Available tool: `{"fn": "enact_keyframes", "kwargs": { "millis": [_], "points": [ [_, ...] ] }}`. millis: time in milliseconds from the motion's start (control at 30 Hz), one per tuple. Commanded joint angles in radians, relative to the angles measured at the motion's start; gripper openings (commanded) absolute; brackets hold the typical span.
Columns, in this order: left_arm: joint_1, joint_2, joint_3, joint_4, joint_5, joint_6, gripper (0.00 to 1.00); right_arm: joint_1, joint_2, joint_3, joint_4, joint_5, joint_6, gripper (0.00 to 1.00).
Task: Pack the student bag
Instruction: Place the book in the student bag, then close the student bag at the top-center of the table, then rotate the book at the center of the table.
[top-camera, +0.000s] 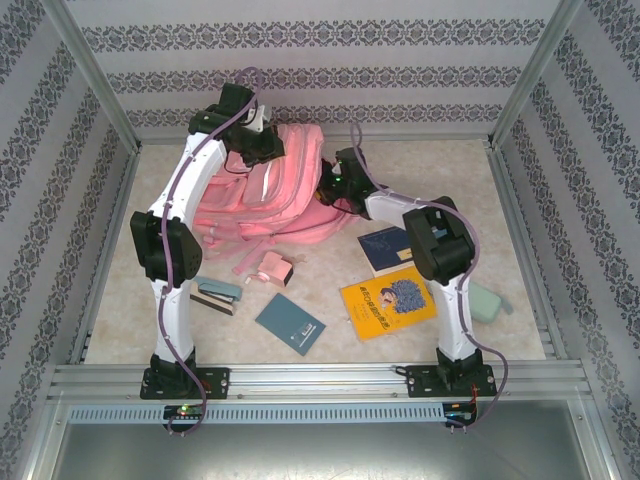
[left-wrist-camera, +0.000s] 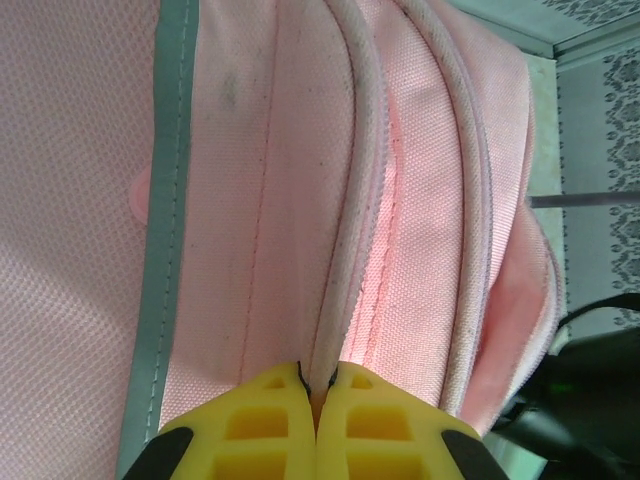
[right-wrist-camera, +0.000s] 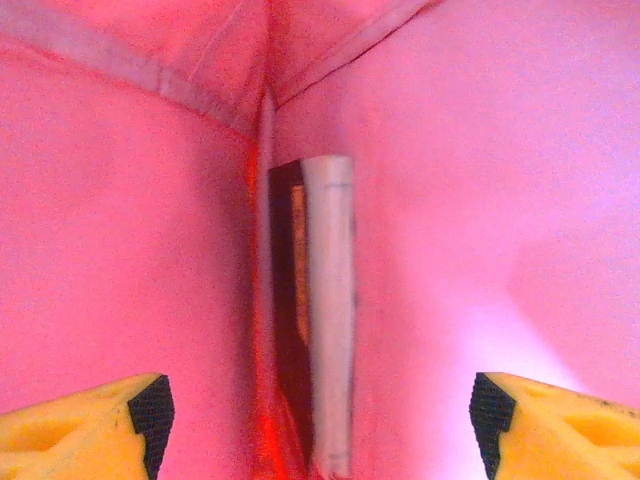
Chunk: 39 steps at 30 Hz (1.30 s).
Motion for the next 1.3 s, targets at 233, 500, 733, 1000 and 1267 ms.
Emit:
{"fn": "enact_keyframes", "kwargs": {
  "millis": [233,500,733,1000,1267],
  "points": [
    [0.026,-0.001,-0.063,-0.009,-0.103,0.114,0.00,-0.121,-0.314,-0.307,-0.082,0.000,-0.148,0.73],
    [-0.021,-0.019,-0.136,0.076,-0.049,0.071,0.28,-0.204,-0.599,-0.478,-0.432,0.153,-0.344,0.73],
    [-0.128,-0.018,-0.179,0.171,-0.034,0.026,0.45,-0.277,-0.775,-0.575,-0.754,0.326,-0.425,0.72],
    [-0.227,0.051,-0.188,0.243,0.006,-0.015,0.47,-0.333,-0.818,-0.674,-0.852,0.412,-0.427,0.72],
    [-0.271,0.084,-0.182,0.225,-0.002,-0.006,0.48,-0.340,-0.638,-0.639,-0.731,0.334,-0.468,0.72]
  ]
}}
